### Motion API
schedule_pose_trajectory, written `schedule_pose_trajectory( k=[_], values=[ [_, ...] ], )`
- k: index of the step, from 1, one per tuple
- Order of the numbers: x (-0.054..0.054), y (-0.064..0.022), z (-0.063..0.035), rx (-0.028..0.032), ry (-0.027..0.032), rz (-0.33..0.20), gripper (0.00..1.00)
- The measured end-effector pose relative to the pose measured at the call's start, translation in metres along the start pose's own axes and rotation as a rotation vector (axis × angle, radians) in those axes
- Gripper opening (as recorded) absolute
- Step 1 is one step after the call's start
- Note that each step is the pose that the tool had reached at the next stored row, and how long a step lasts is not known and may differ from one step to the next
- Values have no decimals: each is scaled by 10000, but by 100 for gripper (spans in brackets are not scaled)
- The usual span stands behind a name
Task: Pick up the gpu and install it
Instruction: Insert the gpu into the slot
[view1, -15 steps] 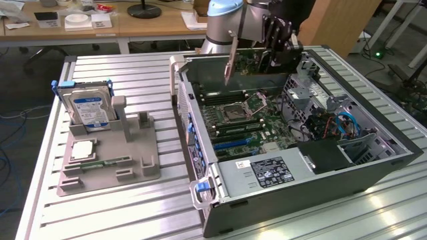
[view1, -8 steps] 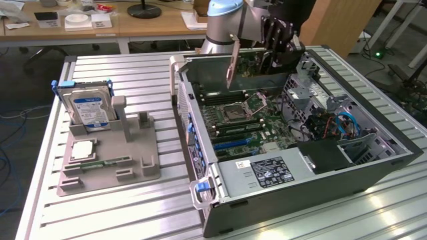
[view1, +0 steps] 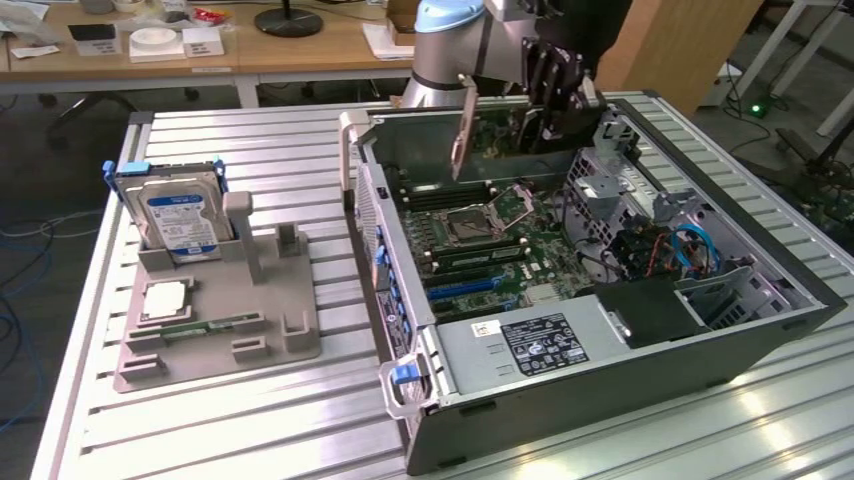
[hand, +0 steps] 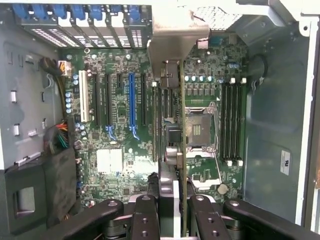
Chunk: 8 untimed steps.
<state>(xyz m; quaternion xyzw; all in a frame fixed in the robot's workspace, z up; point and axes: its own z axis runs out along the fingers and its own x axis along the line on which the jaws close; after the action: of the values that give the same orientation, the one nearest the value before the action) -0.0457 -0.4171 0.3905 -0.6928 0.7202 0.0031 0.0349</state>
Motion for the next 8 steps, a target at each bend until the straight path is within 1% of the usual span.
schedule_pose_trajectory(
  k=[3, 7, 8],
  values=[
    [2, 2, 27, 22, 18, 407, 28],
    [2, 2, 40, 22, 20, 447, 28],
    [2, 2, 42, 8, 20, 449, 28]
  ],
)
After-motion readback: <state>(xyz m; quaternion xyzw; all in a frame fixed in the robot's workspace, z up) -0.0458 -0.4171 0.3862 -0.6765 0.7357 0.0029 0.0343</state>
